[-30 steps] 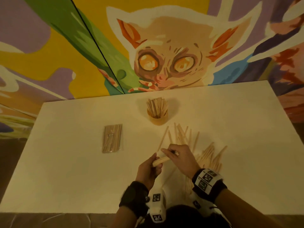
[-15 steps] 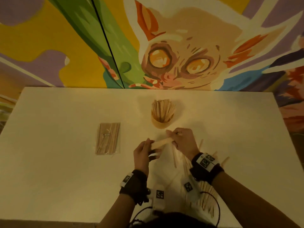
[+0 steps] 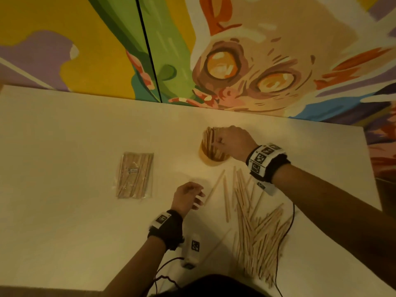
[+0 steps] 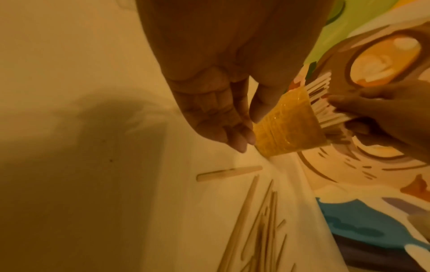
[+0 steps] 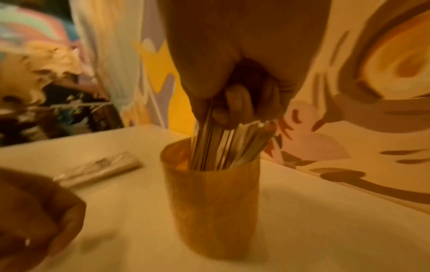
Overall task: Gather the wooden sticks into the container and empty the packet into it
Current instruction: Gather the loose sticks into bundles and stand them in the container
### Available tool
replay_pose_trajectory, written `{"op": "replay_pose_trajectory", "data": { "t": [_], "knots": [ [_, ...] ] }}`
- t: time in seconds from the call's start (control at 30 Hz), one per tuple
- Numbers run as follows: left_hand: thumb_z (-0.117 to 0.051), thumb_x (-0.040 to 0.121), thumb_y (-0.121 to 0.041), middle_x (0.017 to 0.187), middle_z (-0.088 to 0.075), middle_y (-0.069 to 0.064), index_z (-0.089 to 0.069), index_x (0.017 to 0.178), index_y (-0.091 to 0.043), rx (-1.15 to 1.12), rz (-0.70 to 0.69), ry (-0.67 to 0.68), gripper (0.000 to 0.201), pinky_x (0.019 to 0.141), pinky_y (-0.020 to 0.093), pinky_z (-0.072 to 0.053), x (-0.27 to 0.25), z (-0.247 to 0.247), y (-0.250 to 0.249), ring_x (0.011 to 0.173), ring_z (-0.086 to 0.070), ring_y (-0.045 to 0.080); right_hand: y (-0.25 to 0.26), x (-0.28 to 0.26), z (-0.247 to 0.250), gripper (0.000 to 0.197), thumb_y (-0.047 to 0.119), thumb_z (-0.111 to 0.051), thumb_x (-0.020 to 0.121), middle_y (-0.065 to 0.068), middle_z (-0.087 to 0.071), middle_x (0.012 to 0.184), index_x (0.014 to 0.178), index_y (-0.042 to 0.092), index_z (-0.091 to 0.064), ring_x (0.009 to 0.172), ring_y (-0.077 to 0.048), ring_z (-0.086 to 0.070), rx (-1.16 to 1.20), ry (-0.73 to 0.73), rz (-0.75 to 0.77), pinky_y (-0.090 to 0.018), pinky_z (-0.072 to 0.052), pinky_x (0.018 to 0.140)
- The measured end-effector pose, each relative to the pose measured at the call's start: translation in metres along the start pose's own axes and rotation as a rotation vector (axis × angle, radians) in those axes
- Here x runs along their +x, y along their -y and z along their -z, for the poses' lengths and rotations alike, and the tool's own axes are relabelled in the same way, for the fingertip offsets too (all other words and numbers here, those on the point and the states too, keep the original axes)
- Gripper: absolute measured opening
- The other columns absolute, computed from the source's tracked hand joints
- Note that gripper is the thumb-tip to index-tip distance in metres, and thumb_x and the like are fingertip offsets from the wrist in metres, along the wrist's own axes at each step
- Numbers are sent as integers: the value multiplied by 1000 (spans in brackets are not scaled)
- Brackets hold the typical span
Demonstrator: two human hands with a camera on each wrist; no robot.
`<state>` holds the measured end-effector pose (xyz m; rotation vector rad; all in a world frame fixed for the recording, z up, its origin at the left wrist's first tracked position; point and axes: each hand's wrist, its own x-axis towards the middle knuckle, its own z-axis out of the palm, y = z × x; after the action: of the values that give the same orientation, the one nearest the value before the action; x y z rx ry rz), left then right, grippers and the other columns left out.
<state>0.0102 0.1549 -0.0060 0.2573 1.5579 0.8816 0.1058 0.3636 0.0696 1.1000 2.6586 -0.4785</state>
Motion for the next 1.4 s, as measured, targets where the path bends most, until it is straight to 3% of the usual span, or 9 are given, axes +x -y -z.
{"op": "replay_pose_trajectory", "data": {
  "t": [0.1, 0.2, 0.33, 0.47, 0.6, 0.8, 1.03, 1.2, 1.4],
  "knots": [
    [-54, 95, -16, 82, -69, 7, -65, 98, -5, 104, -12, -1, 16, 53, 26, -46, -3, 1, 9, 59, -62, 19, 11, -3, -5, 35, 44, -48, 97, -8, -64, 105, 97, 14, -66, 93, -30, -61, -90, 75, 26, -39, -49, 77],
    [-57, 91, -19, 94, -69, 1, -64, 95, -16, 456, -204, -118, 8, 70, 31, -52, -1, 7, 24, 80, -65, 18, 7, -14, 6, 43, 53, -46, 95, -10, -67, 104, 117, 17, -58, 93, -33, -62, -34, -35, 3, -39, -49, 79],
    [-58, 89, -27, 121, -52, -2, -55, 121, -21, 897, -346, -192, 32, 83, 37, -50, 3, 6, 31, 110, -49, 20, -14, -42, 32, 58, 60, -43, 94, -8, -70, 82, 138, 22, -41, 82, -31, -64, 85, -235, -61, -40, -49, 74],
    [-56, 90, -28, 126, -48, 1, -52, 125, -18, 1057, -344, -142, 37, 84, 37, -50, 4, -14, 24, 116, -46, 22, -48, -85, 40, 39, 51, -47, 97, -6, -68, 63, 114, 18, -58, 48, -12, -57, 475, -319, -228, -31, -47, 58],
    [-50, 92, -27, 126, -48, 9, -46, 127, -10, 1221, -299, -31, 39, 85, 38, -47, 5, -50, 19, 115, -49, 27, -83, -154, -5, 35, 43, -50, 98, -11, -69, 65, 93, 11, -64, 46, -25, -58, 727, -165, -506, -28, -45, 47],
    [-49, 92, -33, 128, -45, 14, -33, 136, -5, 1248, -264, 17, 54, 81, 43, -48, 4, -112, 21, 108, -58, 36, -123, -282, -107, 24, 27, -56, 99, -16, -72, 69, 96, 5, -65, 45, -19, -60, 822, 151, -758, -28, -52, 48],
    [-67, 79, -47, 140, -28, 11, -11, 149, -15, 1326, -334, -11, 95, 83, 44, -48, 3, -172, 36, 119, -43, 36, -140, -378, -163, 21, 19, -57, 98, -19, -69, 64, 94, 0, -65, 44, -21, -59, 1051, 241, -940, -32, -53, 49],
    [-68, 83, -35, 138, -29, 9, -13, 148, -14, 1306, -328, -44, 89, 86, 41, -50, -2, -202, 41, 120, -41, 31, -155, -392, -168, 20, 15, -57, 98, -18, -67, 63, 94, -3, -65, 43, -21, -57, 1149, 260, -931, -30, -51, 47],
    [-56, 93, -25, 134, -39, 10, -32, 138, -9, 1299, -303, -107, 54, 90, 40, -49, -4, -210, 48, 119, -47, 29, -175, -387, -169, 20, 11, -55, 97, -13, -66, 58, 94, -6, -65, 42, -20, -58, 1159, 291, -848, -31, -52, 49]
  ]
}}
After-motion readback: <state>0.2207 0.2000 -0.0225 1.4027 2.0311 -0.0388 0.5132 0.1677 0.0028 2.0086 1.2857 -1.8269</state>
